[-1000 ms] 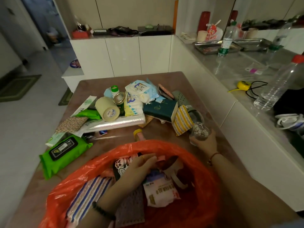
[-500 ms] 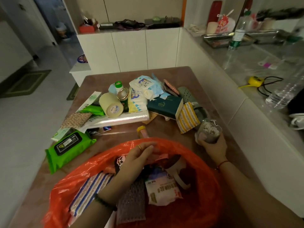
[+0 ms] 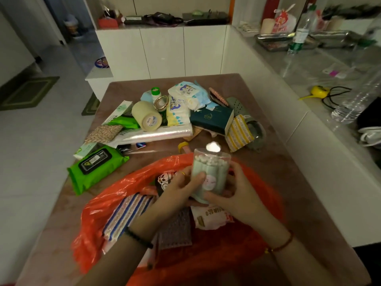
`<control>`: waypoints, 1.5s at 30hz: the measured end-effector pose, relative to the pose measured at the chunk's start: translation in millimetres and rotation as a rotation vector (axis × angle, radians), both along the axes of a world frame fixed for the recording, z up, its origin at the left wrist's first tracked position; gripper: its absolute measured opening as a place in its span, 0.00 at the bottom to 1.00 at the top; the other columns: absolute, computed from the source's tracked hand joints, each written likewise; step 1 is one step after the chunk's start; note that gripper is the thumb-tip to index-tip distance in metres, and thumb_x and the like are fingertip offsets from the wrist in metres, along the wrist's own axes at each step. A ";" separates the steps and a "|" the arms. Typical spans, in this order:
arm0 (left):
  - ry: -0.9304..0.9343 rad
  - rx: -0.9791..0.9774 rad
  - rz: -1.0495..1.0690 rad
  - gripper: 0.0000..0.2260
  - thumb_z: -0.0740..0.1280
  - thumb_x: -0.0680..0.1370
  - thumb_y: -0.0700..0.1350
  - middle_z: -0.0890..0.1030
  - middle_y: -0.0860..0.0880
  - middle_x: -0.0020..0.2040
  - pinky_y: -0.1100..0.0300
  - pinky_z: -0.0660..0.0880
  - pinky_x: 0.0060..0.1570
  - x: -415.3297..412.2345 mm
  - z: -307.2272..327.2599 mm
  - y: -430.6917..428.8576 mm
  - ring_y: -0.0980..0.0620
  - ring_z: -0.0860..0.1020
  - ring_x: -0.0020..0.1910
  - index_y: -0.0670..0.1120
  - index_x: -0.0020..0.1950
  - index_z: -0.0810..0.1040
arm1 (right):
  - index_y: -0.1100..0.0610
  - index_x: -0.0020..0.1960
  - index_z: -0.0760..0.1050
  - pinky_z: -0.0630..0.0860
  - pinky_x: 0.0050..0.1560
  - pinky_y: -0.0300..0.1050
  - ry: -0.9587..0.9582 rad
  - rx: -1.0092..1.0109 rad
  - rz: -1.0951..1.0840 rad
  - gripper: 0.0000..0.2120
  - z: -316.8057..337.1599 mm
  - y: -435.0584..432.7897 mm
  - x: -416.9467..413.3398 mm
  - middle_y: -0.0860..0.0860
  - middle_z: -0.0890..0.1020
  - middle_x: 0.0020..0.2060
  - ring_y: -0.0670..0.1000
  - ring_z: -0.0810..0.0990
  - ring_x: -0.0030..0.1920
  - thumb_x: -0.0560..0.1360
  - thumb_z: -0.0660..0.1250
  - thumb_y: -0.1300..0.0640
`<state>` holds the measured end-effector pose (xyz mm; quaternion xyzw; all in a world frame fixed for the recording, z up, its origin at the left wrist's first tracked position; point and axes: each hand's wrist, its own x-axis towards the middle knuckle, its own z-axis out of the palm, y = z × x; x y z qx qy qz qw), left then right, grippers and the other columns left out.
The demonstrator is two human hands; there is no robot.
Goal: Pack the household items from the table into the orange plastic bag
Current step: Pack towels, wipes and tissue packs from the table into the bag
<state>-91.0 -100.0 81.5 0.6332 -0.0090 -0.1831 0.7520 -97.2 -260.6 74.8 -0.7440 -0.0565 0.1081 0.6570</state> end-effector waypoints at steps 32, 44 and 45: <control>-0.020 0.761 -0.145 0.17 0.61 0.78 0.49 0.75 0.56 0.60 0.71 0.73 0.45 -51.5 -59.7 90.2 0.64 0.77 0.44 0.48 0.67 0.69 | 0.47 0.63 0.73 0.75 0.50 0.34 0.019 -0.653 0.229 0.26 -45.9 58.7 -30.8 0.41 0.81 0.50 0.37 0.77 0.50 0.68 0.66 0.36; -0.325 0.855 0.254 0.21 0.69 0.73 0.48 0.76 0.48 0.63 0.62 0.68 0.63 68.9 -24.7 120.8 0.52 0.74 0.62 0.47 0.66 0.71 | 0.58 0.64 0.71 0.74 0.59 0.45 -0.277 -0.590 -0.160 0.19 18.1 88.4 167.4 0.57 0.78 0.59 0.53 0.76 0.57 0.73 0.67 0.61; -0.275 0.939 0.203 0.27 0.69 0.72 0.53 0.74 0.47 0.65 0.59 0.68 0.65 76.2 -28.1 125.1 0.51 0.73 0.64 0.47 0.68 0.68 | 0.57 0.66 0.69 0.74 0.58 0.45 -0.223 -0.654 -0.102 0.21 10.0 94.0 182.4 0.58 0.76 0.61 0.55 0.76 0.59 0.73 0.67 0.61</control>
